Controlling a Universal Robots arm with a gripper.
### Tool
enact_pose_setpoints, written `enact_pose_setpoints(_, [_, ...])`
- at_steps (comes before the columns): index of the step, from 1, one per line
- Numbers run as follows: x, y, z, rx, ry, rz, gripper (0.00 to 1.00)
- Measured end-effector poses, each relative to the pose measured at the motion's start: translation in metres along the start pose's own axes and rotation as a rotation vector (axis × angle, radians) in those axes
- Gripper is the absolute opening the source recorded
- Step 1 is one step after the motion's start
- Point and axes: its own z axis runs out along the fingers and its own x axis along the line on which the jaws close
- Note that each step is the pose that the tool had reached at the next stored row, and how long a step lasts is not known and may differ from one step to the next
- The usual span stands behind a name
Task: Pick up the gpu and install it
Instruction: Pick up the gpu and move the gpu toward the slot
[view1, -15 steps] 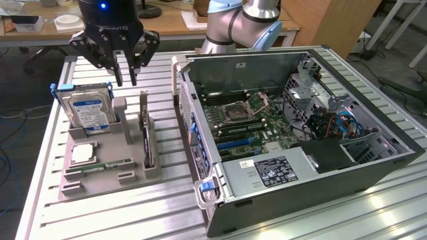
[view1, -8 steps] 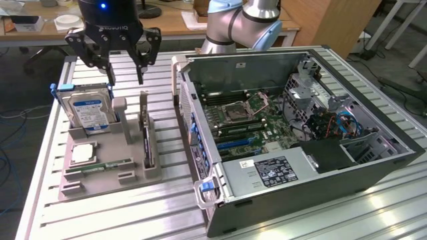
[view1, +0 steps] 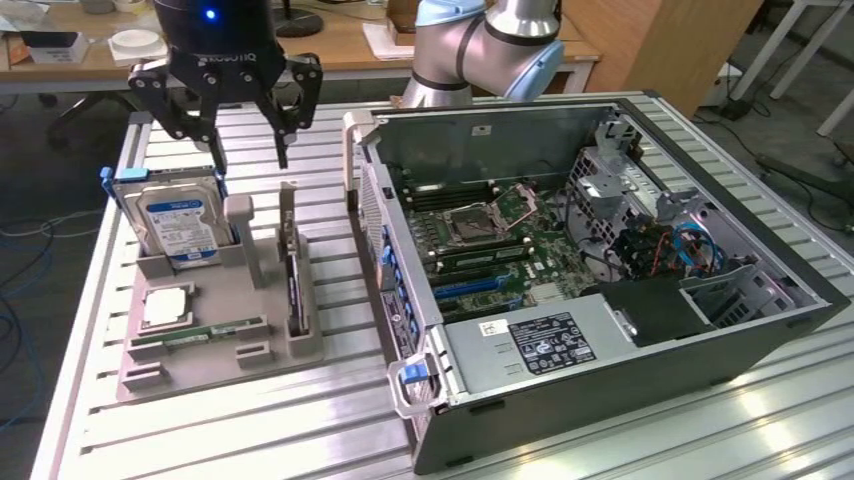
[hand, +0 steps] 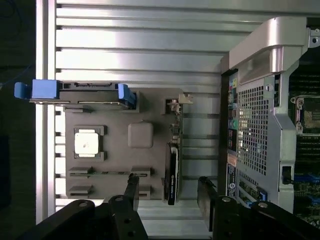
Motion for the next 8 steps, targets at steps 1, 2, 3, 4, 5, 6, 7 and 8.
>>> enact_pose_setpoints(1, [0.0, -0.0002, 0.0031, 0.0, 0.0, 0.0, 0.59])
enact_pose_setpoints(2, [0.0, -0.0004, 0.0047, 0.0, 0.0, 0.0, 0.59])
enact_pose_setpoints(3, [0.0, -0.0006, 0.0063, -0.0001, -0.0001, 0.0, 0.59])
enact_pose_setpoints(4, [0.0, -0.0009, 0.0079, 0.0, 0.0, 0.0, 0.59])
enact_pose_setpoints(5, [0.0, -0.0013, 0.0093, 0.0, 0.0, 0.0, 0.59])
enact_pose_setpoints(6, [0.0, -0.0018, 0.0107, 0.0, 0.0, 0.0, 0.59])
enact_pose_setpoints(7, [0.0, -0.0021, 0.0121, 0.0, 0.0, 0.0, 0.59])
enact_pose_setpoints(8, [0.0, -0.0022, 0.0138, 0.0, 0.0, 0.0, 0.59])
